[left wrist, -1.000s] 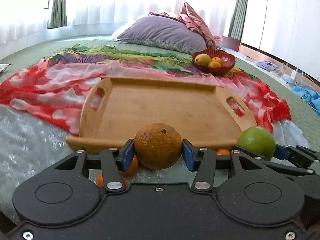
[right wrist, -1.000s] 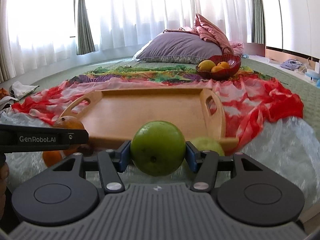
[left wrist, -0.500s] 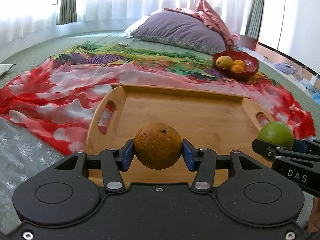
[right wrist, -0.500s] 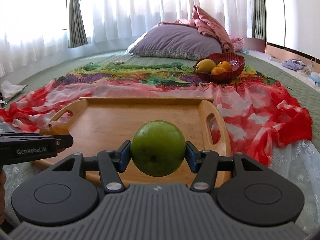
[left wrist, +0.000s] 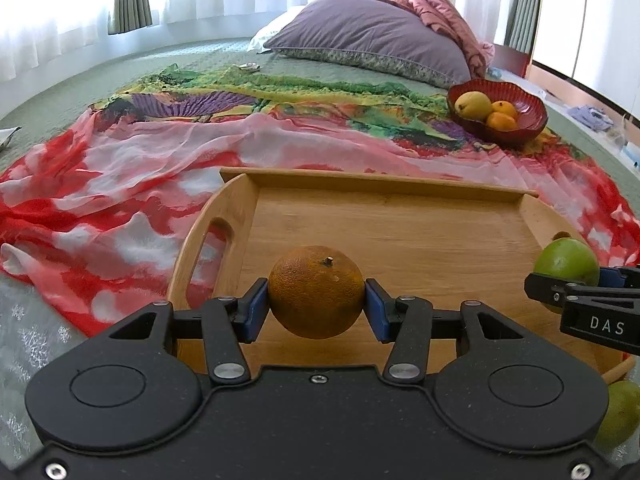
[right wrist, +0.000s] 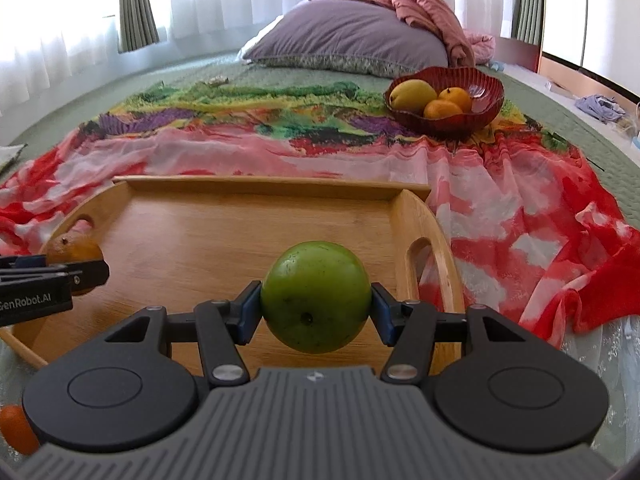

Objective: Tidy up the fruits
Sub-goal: 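Carry the citrus with the left tool while the right tool carries the apple over the tray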

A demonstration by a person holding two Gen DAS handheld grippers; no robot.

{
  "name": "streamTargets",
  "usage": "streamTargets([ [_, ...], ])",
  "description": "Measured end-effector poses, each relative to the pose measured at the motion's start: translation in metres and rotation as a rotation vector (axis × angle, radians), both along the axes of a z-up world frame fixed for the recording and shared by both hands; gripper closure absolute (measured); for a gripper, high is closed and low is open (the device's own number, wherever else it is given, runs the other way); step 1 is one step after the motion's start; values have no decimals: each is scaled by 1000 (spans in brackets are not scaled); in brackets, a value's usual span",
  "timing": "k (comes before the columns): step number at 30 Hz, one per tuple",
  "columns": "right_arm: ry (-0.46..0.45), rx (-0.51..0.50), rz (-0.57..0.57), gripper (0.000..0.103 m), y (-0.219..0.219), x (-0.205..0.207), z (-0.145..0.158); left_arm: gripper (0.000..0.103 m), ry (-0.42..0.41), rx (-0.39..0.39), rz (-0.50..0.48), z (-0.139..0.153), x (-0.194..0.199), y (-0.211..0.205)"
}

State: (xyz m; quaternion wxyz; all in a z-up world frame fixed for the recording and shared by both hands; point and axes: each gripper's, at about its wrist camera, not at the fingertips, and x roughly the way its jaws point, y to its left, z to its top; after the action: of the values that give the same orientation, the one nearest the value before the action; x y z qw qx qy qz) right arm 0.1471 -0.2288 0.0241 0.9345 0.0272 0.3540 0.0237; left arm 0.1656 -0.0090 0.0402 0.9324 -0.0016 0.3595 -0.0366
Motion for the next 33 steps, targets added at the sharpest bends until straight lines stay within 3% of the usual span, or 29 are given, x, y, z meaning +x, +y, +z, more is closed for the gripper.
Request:
streamTargets([
  [9,39,8,-2,44,-3,7,-12,55,23,17,0,-10,7,-3],
  [30,35,0,3,43,-1,7,-12,54,29,26,1,-15,7,-3],
  [32,34,-5,4,39,0,6,-12,49,24,29,0,-15,6,-4],
  [33,33,-5,5,35,0,6,-12,42,19,33,-1,-14,6,-4],
])
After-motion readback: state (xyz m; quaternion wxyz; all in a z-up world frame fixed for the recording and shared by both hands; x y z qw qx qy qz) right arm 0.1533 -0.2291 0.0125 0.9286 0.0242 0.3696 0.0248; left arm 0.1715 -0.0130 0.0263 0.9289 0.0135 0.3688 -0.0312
